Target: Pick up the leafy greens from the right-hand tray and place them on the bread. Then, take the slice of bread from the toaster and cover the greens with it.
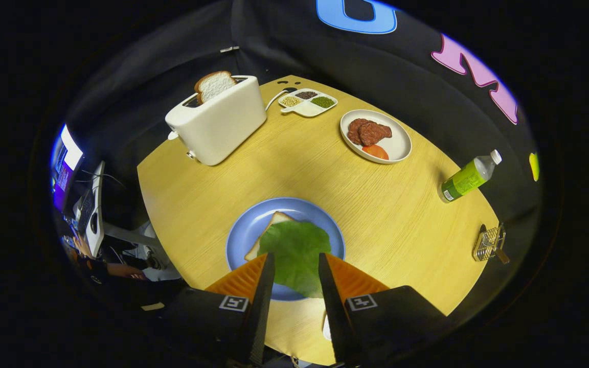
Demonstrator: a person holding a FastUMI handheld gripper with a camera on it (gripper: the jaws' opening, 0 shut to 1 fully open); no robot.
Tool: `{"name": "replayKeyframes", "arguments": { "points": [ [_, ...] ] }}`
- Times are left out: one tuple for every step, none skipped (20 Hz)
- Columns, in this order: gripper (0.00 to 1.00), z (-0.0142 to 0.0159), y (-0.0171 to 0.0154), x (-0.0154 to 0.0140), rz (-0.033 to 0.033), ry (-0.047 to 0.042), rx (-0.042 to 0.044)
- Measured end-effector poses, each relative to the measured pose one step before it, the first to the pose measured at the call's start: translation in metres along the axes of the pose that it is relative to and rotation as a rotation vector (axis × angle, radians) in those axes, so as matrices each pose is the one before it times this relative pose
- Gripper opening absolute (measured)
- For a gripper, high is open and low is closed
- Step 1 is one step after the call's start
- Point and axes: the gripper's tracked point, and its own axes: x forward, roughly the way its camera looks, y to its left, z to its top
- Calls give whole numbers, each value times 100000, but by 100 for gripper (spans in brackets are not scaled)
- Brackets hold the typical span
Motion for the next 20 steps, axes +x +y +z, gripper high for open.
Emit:
{"name": "replayKeyframes", "arguments": {
  "points": [
    [58,360,138,-262,380,-1616,404],
    [58,457,217,-243,648,-2158,601],
    [58,574,155,-334,83,-2328,410],
    [58,748,176,-340,27,-2838,106],
    [58,909,284,-369,80,-3188,-121],
    [58,1163,416,-440,171,-3540,-336],
    [58,1378,703,-378,548,-4163,-396],
    [58,1553,717,-339,786,-4317,-464],
    [58,1954,1025,-162,931,-4665,-374],
    [58,1694,929,-135,944,-3951,-225],
    [59,1777,830,235,1241,-3532,-105],
    [61,1703,923,331,1491,-2883,200],
    [62,1477,1227,329,1805,-1901,233],
    [63,1466,933,465,964,-2014,81],
    [64,1286,805,746,370,-1382,-295],
    [65,1146,763,958,357,-786,-334],
    [69,1040,789,1161,-371,-430,-10],
    [72,918,637,1275,-545,-409,-145],
    [77,774,574,1380,-1118,-179,-34],
    [77,605,771,1327,-310,653,553]
  ]
}}
